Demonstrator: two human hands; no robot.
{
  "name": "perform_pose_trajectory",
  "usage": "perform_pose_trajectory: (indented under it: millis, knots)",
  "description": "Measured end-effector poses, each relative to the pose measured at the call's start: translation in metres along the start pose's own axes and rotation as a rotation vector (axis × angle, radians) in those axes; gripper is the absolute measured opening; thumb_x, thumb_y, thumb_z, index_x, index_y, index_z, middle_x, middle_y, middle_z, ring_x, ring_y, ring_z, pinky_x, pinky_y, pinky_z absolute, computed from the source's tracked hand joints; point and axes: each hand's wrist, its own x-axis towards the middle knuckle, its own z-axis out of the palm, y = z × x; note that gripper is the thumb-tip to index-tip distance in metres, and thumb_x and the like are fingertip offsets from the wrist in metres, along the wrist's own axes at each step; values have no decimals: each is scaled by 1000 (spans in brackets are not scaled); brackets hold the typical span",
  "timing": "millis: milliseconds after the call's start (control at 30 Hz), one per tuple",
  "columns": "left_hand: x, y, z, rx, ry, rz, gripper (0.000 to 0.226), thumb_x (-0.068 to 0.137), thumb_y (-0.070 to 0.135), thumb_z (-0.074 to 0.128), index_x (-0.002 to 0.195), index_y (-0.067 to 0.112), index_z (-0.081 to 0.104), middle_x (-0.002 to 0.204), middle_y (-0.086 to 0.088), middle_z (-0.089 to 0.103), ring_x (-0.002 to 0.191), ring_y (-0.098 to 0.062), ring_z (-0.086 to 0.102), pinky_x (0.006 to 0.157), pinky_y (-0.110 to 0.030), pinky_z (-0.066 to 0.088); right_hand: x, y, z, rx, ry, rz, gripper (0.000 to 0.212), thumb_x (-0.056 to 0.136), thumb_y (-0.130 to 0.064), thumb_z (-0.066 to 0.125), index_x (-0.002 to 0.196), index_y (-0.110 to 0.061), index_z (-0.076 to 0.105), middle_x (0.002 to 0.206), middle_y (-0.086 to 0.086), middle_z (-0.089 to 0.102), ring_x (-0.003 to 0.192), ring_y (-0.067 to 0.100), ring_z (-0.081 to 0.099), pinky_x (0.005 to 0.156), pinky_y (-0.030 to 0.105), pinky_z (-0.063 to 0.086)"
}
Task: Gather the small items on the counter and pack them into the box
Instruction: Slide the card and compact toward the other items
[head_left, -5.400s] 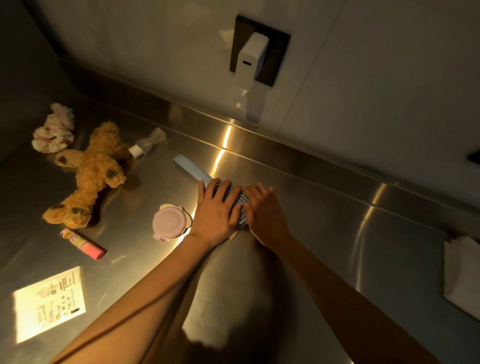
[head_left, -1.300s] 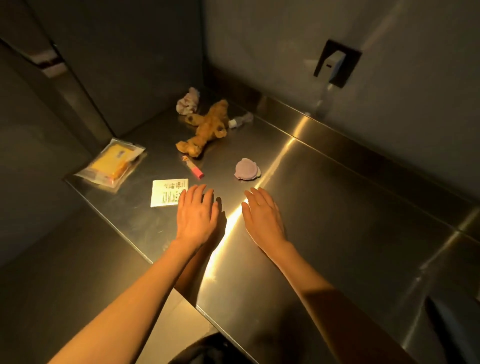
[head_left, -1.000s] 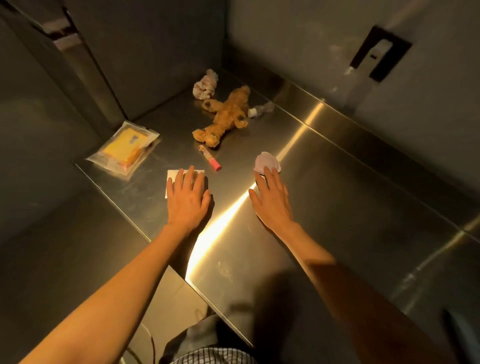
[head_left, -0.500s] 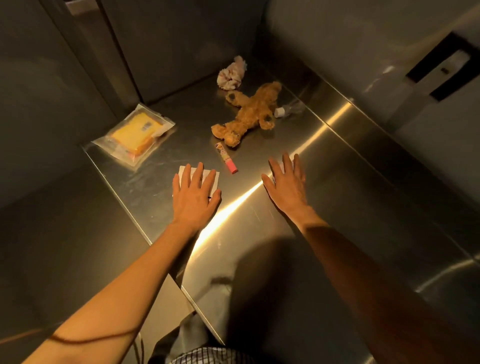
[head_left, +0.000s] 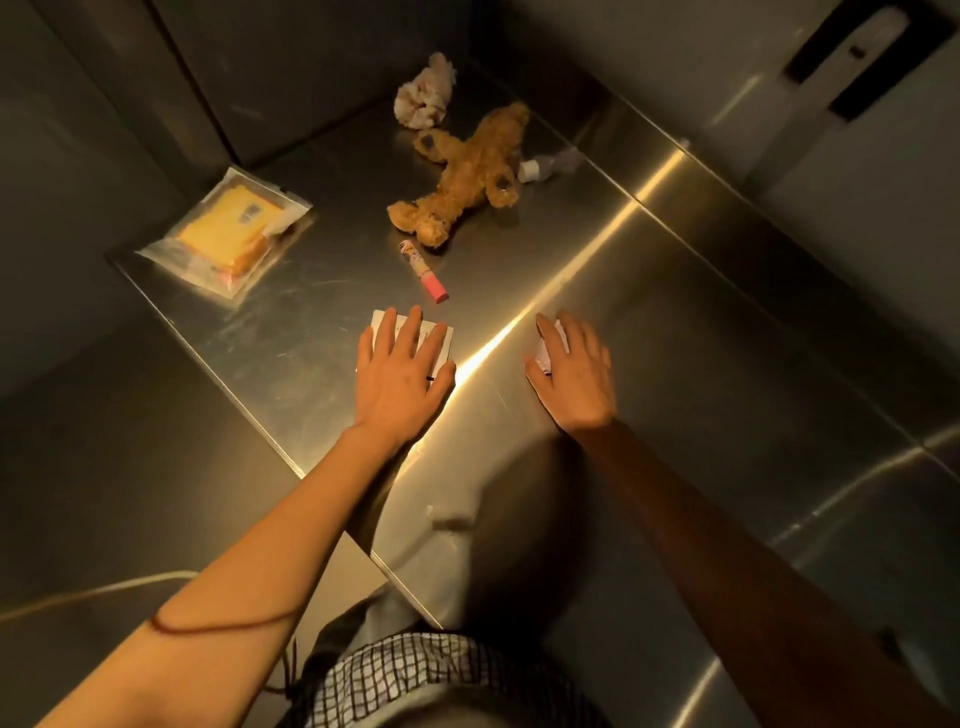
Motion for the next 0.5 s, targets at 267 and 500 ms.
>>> perform_pose_trajectory:
  millis: [267,500]
  knots:
    - [-29,59,10,12,-72,200,56,97,53,19,143,28,39,155,-8,29,144,-33,18,116,-51,8,-88,33,-1,29,-17,149,56,92,-46,50,141,-21,41,148,12,36,135,31,33,106,46,30]
    - [-72,128,28,17,-128,415,57,98,52,18,143,26,41,153,-9,33,143,-34,20,116,-54,17,-199,65,4,85,227,240,47,90,-43,58,126,-12,61,130,15,57,118,31,54,94,40,44]
